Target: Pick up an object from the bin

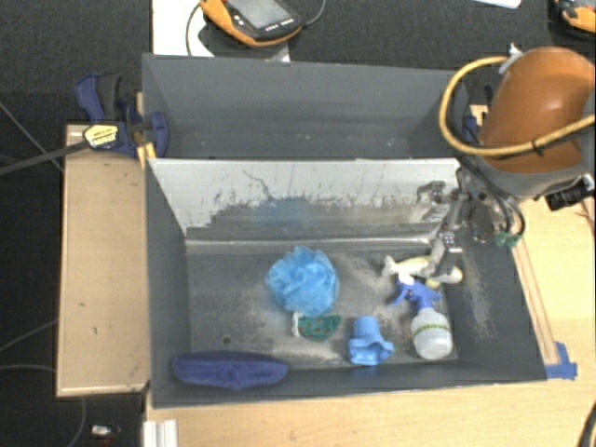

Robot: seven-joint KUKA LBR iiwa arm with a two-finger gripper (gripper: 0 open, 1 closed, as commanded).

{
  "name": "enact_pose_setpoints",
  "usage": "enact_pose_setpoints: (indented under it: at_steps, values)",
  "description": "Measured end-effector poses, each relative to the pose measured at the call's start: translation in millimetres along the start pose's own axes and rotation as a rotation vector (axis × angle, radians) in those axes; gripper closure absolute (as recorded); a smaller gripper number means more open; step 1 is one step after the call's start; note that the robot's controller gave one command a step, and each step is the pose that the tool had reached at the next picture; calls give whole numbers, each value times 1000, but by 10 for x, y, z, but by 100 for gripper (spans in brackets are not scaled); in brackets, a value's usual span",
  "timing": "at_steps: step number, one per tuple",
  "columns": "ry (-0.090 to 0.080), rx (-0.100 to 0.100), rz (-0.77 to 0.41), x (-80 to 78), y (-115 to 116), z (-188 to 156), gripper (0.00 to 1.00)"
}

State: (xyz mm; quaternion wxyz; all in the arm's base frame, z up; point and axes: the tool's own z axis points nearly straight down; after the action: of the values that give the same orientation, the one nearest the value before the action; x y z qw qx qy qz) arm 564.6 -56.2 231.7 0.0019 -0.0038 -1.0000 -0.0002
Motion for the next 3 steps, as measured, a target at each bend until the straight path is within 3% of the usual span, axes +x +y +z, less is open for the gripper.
enact_pose_setpoints:
  at_steps: [1, 2, 3]
  values:
    - [-8, 1, -2, -15, 2, -42, 0]
    - [-14, 1, 56, -22, -493, 610, 0]
    - [-21, 1, 135, 132, -510, 1031, 0]
